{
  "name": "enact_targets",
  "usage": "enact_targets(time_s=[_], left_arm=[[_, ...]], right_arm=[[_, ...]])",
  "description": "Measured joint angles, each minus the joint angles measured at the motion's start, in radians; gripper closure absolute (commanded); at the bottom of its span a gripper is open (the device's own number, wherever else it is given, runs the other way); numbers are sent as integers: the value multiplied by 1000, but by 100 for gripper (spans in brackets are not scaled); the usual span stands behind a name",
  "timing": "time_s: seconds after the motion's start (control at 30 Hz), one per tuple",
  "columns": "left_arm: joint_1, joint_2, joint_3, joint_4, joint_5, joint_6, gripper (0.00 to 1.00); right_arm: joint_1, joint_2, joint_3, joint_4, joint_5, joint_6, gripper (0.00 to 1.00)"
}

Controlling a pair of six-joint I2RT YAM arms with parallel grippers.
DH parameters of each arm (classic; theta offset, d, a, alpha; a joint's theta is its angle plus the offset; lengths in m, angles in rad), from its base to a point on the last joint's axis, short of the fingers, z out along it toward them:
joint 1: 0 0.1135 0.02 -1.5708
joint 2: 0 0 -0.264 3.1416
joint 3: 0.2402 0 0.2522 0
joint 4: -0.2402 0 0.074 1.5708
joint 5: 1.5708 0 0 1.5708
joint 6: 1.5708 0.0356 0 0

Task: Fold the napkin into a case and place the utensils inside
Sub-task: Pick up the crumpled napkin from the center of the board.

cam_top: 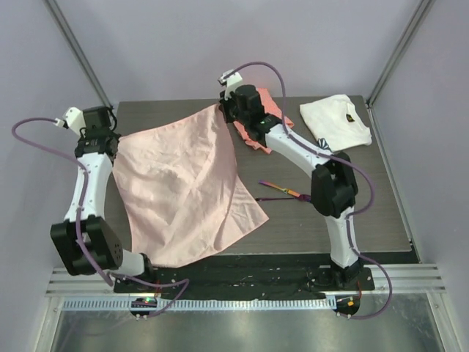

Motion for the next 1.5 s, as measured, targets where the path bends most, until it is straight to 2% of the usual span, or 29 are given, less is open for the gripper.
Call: enact_targets(time_s=[0.27,0.4,0.47,0.5,0.53,0.57,0.6,0.63,0.67,0.73,0.77,0.83,0.87,0.9,1.0,1.1,1.17,1.3,1.4,1.47,1.5], left_arm=[[101,261,-49,279,97,-27,100],[137,401,-28,408,151,-51,100],[158,479,-5,460,201,-64,100],[169,522,15,478,223,-75,100],[176,559,35,494,240,-79,100],[181,595,58,507,261,-80,98],[184,621,77,514,276,-80,94],[187,647,99,519,290,-76,87],[188,662,114,524,296,-70,71],[183,669,130,524,298,-39,62],[177,666,140,522,295,-23,53],[164,652,168,511,276,16,45],[158,640,176,500,270,32,33],[152,616,180,488,266,48,29],[140,526,182,415,266,71,25],[126,402,180,277,276,71,30],[111,312,157,193,277,53,33],[52,108,3,35,278,19,35],[-31,35,-89,-106,277,-5,36],[-88,3,-152,-194,276,-24,36],[-117,-21,-195,-235,275,-36,36]], right_arm=[[-39,383,214,97,-84,17,99],[-47,500,303,145,-105,21,98],[-50,553,358,169,-111,28,86],[-51,590,412,169,-115,32,67],[-53,619,452,173,-117,37,64],[-54,655,508,173,-119,39,54],[-56,686,559,178,-119,39,26],[-57,713,600,180,-117,39,19],[-58,729,626,183,-109,47,16],[-58,745,661,182,-80,40,16],[-59,747,671,178,-69,38,16],[-60,747,694,157,-47,39,16],[-60,738,698,144,-35,39,16],[-60,726,696,122,-26,40,17],[-63,633,612,14,-5,78,18],[-64,470,429,-113,2,154,20],[-63,343,292,-192,2,220,18],[-37,143,94,-290,52,310,7],[16,23,-32,-362,138,367,5],[52,-58,-144,-392,151,417,6],[71,-111,-228,-401,145,450,11]])
